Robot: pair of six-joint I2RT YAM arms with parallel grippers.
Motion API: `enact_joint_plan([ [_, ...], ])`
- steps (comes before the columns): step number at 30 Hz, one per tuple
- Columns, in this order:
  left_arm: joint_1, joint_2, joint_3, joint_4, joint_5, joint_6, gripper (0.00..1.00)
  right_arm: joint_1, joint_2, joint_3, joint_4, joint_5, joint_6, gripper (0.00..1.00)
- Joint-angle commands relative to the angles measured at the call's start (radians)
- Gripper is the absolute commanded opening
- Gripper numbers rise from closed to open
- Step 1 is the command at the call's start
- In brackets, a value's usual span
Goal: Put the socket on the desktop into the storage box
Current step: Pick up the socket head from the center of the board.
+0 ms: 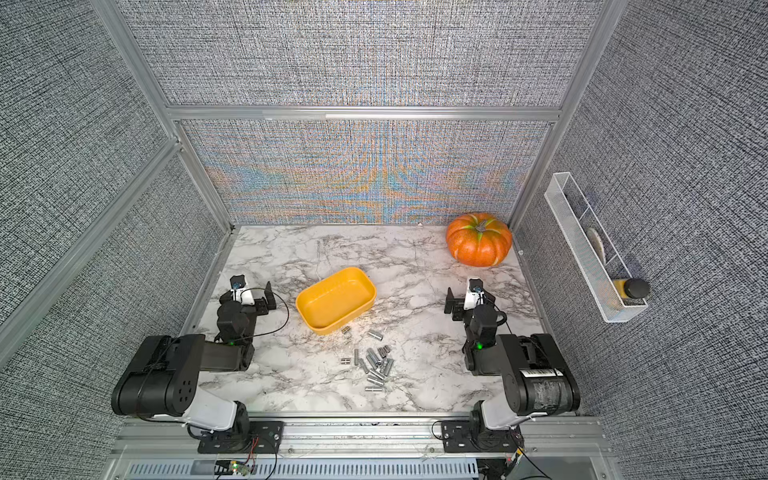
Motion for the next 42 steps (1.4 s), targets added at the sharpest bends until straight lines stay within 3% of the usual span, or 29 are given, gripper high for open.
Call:
enact_joint_plan([
  [1,0.0,0.0,0.002,0.026,0.002,0.005,1.0,0.001,0.0,-0.002,0.032,0.011,0.007,0.99],
  [21,-0.001,-0.008,-0.003,0.031,-0.004,0.011,0.99,0.0,-0.005,-0.005,0.036,0.011,0.007,0.99],
  [24,-0.017,-0.105,-0.015,-0.012,-0.048,0.014,1.0,0.01,-0.1,0.027,-0.094,-0.005,-0.007,0.99],
  [27,-0.027,-0.265,-0.029,-0.104,-0.103,0.001,0.99,0.017,-0.261,0.1,-0.368,0.06,0.09,0.99],
  [30,-0.026,-0.409,-0.033,-0.159,-0.129,-0.075,0.99,0.008,-0.355,0.133,-0.503,0.09,0.241,0.99],
  [33,-0.025,-0.495,-0.016,-0.225,-0.111,-0.266,0.99,-0.01,-0.35,0.208,-0.756,0.216,0.502,0.99],
  [35,-0.024,-0.518,0.014,-0.299,-0.106,-0.403,0.99,-0.032,-0.332,0.274,-0.898,0.226,0.579,0.99],
  [40,-0.02,-0.597,0.045,-0.537,-0.185,-0.728,1.0,-0.047,-0.382,0.297,-0.962,0.144,0.621,0.99],
  [42,-0.011,-0.649,-0.003,-0.444,-0.084,-0.691,1.0,-0.046,-0.418,0.284,-0.926,0.031,0.576,0.99],
])
